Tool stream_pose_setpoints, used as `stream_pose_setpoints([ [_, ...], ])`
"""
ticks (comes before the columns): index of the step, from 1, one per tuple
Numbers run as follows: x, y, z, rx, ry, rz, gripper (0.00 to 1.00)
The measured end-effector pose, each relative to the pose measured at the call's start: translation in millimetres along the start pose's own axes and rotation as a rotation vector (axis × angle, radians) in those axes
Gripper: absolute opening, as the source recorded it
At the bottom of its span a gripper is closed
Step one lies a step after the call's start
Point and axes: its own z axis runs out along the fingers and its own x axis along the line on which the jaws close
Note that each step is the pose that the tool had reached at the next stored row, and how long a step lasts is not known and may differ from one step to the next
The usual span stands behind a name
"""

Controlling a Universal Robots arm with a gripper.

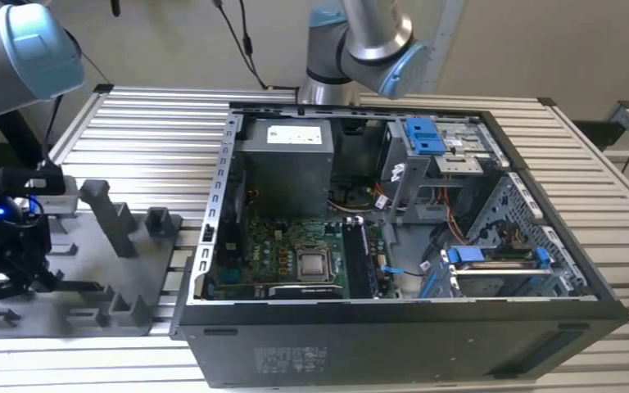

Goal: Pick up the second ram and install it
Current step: 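Pick up the second ram and move it above second insertion slot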

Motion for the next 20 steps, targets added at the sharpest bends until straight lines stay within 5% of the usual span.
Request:
stream_pose_setpoints([
  [20,-0.8,-1.1,-23.9,0.0000,0.0000,0.000,0.14],
])
